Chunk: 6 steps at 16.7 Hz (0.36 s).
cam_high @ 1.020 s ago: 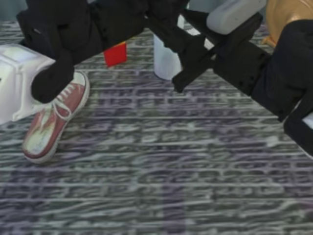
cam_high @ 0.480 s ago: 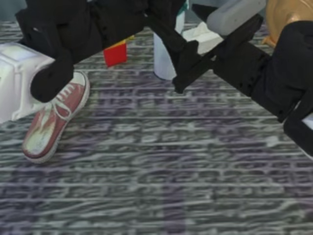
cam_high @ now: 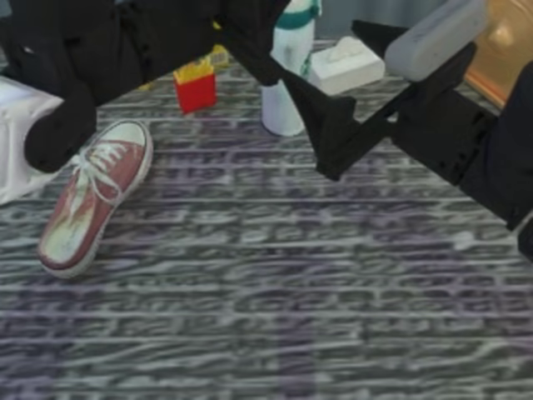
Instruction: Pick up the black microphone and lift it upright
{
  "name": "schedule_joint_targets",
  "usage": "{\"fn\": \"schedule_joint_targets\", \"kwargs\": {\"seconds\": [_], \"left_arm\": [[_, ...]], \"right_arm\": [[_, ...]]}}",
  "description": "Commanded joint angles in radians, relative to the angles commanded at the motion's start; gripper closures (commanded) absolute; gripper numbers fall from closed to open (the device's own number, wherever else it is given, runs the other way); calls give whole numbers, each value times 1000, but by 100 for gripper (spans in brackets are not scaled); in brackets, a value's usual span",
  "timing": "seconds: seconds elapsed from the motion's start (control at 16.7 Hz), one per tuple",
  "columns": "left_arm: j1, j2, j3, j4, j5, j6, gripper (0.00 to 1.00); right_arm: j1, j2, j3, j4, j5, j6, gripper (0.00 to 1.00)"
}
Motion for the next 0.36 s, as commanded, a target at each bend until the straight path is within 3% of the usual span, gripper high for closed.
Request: {"fn": "schedule_joint_targets", "kwargs": {"seconds": [0.36], "left_arm": [[98, -54, -44, -2, 85, -2, 100]], "right_arm": [[-17, -170, -143, -23, -30, 2, 0]]}}
